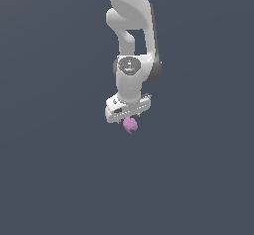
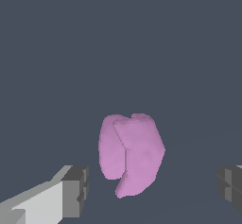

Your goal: Pick up the object and move it to a goal position.

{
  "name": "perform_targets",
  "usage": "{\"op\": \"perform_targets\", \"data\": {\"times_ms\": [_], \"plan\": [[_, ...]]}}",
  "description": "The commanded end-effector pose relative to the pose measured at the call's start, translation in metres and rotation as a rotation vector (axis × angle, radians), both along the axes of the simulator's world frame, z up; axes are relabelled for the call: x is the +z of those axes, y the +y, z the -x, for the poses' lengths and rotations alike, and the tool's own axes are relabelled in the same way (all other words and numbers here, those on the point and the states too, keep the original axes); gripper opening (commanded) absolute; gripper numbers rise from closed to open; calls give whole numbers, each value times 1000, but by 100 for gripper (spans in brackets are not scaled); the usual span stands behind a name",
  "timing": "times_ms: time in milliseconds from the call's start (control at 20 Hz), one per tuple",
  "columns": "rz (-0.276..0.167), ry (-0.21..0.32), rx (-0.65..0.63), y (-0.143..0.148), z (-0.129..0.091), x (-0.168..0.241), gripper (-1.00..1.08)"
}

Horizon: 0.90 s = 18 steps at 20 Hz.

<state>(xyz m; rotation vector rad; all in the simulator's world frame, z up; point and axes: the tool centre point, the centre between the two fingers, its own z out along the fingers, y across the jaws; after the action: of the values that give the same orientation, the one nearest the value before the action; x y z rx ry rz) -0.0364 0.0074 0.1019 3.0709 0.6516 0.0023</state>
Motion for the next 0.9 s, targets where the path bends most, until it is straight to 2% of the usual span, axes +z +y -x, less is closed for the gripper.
{"op": "perform_targets", "data": {"times_ms": [0, 400, 850], "plan": [[-1, 1, 24, 3, 3, -3, 100], [-2, 2, 28, 4, 4, -10, 100], [-2, 2, 32, 4, 5, -48, 100]]}}
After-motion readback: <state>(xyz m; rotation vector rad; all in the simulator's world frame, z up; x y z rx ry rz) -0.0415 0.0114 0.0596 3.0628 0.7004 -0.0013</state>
